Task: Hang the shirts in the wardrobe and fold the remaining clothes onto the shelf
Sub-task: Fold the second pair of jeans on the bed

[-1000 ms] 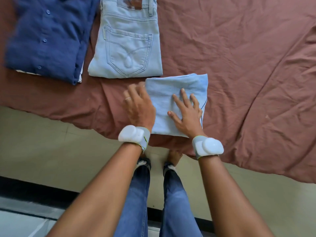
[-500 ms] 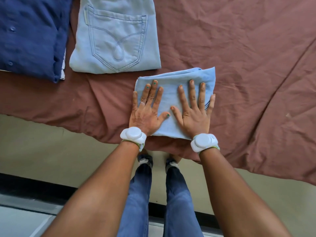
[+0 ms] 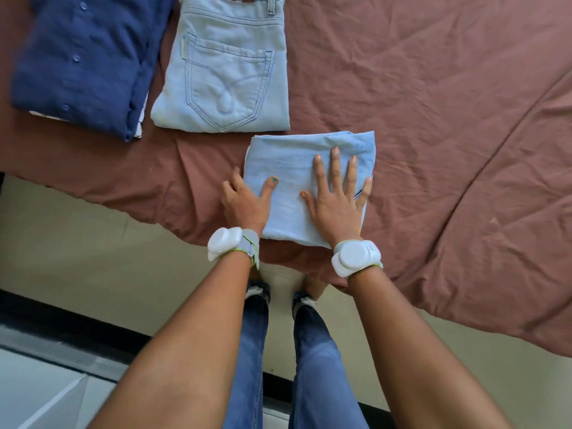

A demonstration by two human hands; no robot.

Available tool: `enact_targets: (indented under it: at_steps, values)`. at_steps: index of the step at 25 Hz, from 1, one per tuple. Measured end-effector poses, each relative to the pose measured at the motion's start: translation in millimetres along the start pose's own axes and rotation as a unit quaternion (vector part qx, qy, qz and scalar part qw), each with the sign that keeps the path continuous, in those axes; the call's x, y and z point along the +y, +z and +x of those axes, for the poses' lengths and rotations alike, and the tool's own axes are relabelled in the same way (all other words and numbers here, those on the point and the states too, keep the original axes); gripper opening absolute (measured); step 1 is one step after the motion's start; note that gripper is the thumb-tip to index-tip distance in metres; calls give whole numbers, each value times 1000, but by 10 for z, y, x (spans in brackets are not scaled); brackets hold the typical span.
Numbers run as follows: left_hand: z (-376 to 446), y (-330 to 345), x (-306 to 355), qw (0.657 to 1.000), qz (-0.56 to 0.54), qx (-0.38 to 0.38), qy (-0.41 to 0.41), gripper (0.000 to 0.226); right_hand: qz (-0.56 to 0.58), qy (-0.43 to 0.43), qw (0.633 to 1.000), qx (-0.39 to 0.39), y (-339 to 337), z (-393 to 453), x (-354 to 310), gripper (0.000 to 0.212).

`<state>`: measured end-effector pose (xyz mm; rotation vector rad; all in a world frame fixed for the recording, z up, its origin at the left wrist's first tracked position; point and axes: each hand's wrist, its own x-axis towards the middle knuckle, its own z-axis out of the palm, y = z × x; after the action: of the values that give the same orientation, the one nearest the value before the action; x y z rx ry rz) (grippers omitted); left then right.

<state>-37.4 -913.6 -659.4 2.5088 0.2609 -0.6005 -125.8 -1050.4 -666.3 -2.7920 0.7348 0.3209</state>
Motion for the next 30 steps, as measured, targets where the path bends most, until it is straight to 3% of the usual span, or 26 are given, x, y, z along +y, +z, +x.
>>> enact_targets:
  at_steps: [2, 5, 8, 11, 13, 16, 19, 21, 22, 24, 25, 27, 28, 30]
  values:
    - [67, -117, 25, 988, -95, -84, -93, 82, 46, -43, 998, 21, -82, -102, -143, 74]
    - [92, -408, 115, 926, -258, -228, -156, 60, 53, -168, 984, 4, -151, -396, -283, 101]
    - [22, -604, 342, 910, -259, -285, -155, 38, 15, -138, 990, 5, -140, -594, -347, 116]
    - [-157, -653, 624, 871, -324, -328, -170, 51, 60, -44, 994, 75, -309, -655, -372, 103]
    - [-282, -720, 842, 851, -374, -333, -156, 65, 156, -30, 981, 114, -545, -622, -324, 89]
    - [-376, -892, 1132, 838, -461, -269, -113, 37, 325, -30, 933, 150, -1094, -439, -258, 61]
    - [-309, -998, 1135, 824, -527, -206, -37, 40, 349, 4, 909, 228, -1618, -171, -124, 37]
    - [-192, -1036, 980, 861, -478, -172, 26, 60, 482, -21, 857, 184, -1839, 9, -37, 26]
    - [-93, -1040, 863, 877, -445, -172, 50, 72, 575, -37, 804, 147, -1904, 74, -26, 22]
    - [45, -1085, 659, 871, -433, -225, 55, 85, 718, -16, 692, 79, -1947, 172, -69, 9]
    - [105, -1127, 574, 845, -456, -275, 51, 94, 751, 15, 658, 54, -1916, 222, -131, 9]
    - [248, -1225, 463, 784, -512, -349, 46, 100, 772, 86, 629, 19, -1807, 366, -306, 7]
    - [404, -1311, 447, 785, -514, -344, 43, 93, 769, 136, 624, 12, -1733, 516, -452, 3]
    - [640, -1405, 434, 833, -463, -297, 52, 69, 745, 222, 629, -13, -1586, 765, -675, 9]
